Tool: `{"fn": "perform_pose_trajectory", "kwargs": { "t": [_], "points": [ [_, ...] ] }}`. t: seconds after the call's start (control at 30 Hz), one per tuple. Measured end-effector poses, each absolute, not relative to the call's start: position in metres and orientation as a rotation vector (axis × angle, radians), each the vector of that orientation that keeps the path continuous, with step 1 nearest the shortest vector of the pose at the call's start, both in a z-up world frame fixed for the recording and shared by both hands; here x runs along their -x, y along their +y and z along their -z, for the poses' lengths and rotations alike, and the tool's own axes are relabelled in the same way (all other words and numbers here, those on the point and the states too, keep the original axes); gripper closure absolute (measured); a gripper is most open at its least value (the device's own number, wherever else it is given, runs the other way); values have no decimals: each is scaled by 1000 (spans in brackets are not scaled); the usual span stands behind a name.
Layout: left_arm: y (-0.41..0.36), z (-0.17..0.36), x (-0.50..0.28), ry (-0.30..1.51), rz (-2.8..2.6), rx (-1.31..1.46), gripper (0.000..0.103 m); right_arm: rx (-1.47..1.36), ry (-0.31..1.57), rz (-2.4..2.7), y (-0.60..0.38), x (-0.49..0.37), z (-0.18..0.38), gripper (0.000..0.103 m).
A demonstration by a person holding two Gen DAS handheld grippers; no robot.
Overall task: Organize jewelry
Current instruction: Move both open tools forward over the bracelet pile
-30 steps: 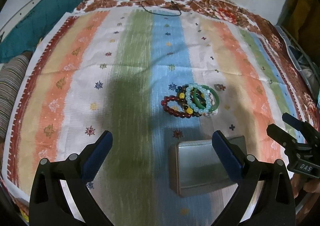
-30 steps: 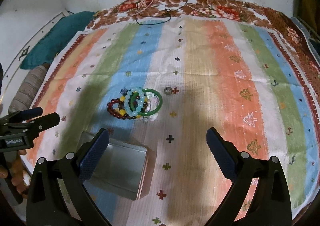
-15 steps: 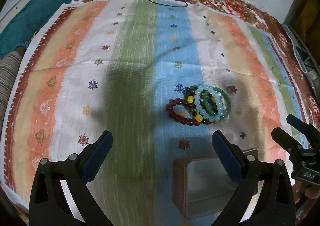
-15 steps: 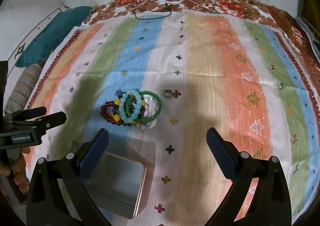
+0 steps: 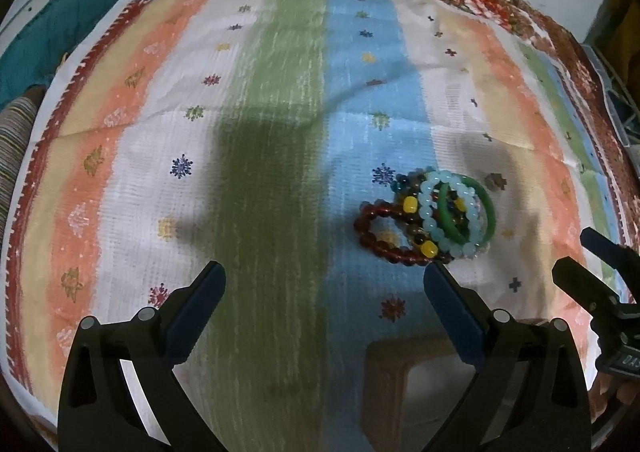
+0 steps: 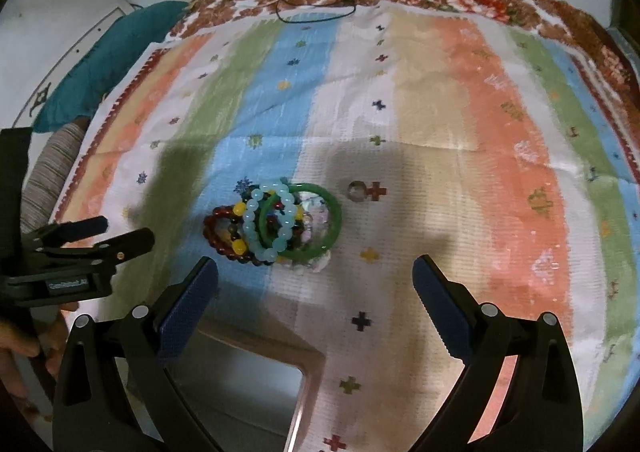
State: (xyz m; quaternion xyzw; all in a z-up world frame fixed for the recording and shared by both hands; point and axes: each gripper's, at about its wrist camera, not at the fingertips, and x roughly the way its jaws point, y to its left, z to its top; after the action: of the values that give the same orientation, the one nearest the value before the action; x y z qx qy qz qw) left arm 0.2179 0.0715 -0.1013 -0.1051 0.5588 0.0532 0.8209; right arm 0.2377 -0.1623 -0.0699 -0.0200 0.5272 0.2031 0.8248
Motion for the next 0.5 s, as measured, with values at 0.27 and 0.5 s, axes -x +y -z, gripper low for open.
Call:
{"fn": "perform_pose_trajectory", "kwargs": {
  "t": [0.27,0.5],
  "points": [
    [84,125,-233,1228,-85,328,6,10,1172,-464,-151,-253,83,5],
    [89,142,-248,1251,-89,337,7,8,1211,-478,-142,-266,96,14]
  ]
}}
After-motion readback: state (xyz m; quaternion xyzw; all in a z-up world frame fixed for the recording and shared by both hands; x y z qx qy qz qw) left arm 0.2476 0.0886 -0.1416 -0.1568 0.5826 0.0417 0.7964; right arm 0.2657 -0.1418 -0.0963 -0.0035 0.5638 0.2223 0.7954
